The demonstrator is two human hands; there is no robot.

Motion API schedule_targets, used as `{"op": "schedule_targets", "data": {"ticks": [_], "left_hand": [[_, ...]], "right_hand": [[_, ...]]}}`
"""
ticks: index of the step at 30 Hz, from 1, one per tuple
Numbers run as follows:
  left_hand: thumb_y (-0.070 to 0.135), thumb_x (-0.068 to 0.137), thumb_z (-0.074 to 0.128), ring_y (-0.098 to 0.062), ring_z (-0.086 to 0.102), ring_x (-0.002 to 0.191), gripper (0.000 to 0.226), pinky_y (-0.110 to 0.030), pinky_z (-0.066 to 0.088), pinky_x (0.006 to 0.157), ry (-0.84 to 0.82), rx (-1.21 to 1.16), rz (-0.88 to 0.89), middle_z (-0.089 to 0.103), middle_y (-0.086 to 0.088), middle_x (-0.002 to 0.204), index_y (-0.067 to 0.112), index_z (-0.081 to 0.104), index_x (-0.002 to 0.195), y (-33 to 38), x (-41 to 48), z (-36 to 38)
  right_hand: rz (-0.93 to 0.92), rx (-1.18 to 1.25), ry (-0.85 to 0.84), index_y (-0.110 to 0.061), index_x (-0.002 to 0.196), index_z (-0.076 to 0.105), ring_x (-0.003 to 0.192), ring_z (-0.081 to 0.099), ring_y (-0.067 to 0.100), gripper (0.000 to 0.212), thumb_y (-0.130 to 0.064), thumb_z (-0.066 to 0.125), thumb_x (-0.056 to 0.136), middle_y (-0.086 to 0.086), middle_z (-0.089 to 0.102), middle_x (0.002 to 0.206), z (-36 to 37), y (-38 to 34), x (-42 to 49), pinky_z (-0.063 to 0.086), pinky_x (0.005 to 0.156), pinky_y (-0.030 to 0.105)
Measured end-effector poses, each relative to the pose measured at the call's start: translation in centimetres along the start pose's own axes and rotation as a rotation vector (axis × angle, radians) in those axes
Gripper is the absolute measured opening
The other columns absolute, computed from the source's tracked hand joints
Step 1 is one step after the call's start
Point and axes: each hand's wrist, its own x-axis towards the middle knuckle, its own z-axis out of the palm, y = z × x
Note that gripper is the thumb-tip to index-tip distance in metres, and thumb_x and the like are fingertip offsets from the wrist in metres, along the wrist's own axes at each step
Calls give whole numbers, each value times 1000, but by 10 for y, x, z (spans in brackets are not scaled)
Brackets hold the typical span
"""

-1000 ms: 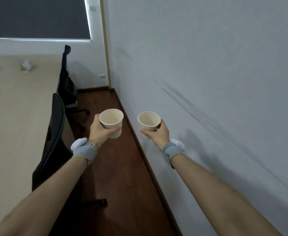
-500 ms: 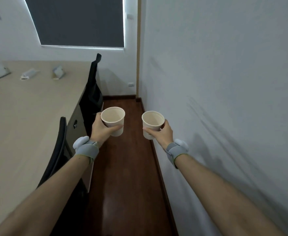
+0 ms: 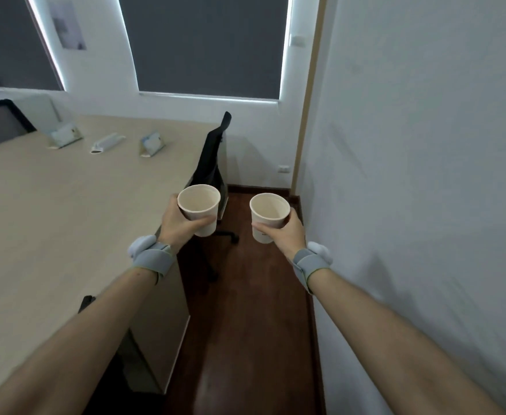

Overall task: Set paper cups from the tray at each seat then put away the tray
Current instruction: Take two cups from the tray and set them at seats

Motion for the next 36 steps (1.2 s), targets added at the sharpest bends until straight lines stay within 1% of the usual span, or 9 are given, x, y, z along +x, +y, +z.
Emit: {"op": "schedule_targets", "data": {"ticks": [2,5,9,13,14,18,21,28,36], "left_hand": [[17,58,86,-18,54,97,59,-30,41,76,62,-2,-22,55,-2,103,18,45,100,-14,33,9],[22,52,87,-18,55,95,63,-30,43,75,137,-15,-71,57,-2,102,19,45,100,-32,81,18],[32,46,82,-17,55,90,66,-30,44,74,215,-5,-102,57,-2,101,20,46,100,-48,126,17],[21,53,87,-19,53,92,64,-30,42,74,308,39,-152,56,-4,103,19,45,101,-76,172,0],[16,56,86,-19,53,92,61,-30,41,74,376,54,-165,55,-4,104,19,45,101,-97,199,-14],[9,60,84,-20,52,94,59,-31,42,76,404,70,-177,53,-6,105,16,45,104,-113,221,-28],[9,59,84,-19,52,94,61,-30,41,76,466,97,-187,54,-6,105,9,49,109,-136,254,-56],[10,59,85,-24,54,99,60,-38,47,84,644,173,-273,55,-10,107,13,48,106,-178,305,-141],[9,57,86,-30,55,106,65,-46,49,91,900,255,-397,56,-20,116,7,48,110,-209,299,-210]], "right_hand": [[-20,5,-61,-14,123,50,115,54,20,77,-26,87,57,6,59,125,14,3,43,45,96,31],[-34,4,-164,-14,123,50,116,53,20,76,-25,87,57,6,59,125,40,3,108,43,93,27],[-55,11,-265,-13,126,49,117,53,20,78,-25,87,59,6,58,127,77,-1,167,45,100,34],[-57,12,-372,-13,126,49,117,53,21,78,-24,86,59,7,58,127,133,-2,221,44,99,33],[-64,20,-428,-12,127,48,117,52,21,78,-24,86,59,7,57,127,170,-3,247,44,97,30],[-65,48,-470,-12,124,49,114,53,19,74,-23,86,60,4,59,121,206,-3,271,41,90,25],[-56,75,-503,-12,117,52,108,55,17,69,-22,87,58,1,59,111,262,-5,299,41,86,25],[-73,111,-705,-11,115,52,104,57,21,67,-15,87,58,7,61,113,399,-31,327,48,92,34],[-117,126,-968,-10,118,50,106,57,22,70,-14,87,58,9,61,116,518,-42,325,49,93,36]]}}
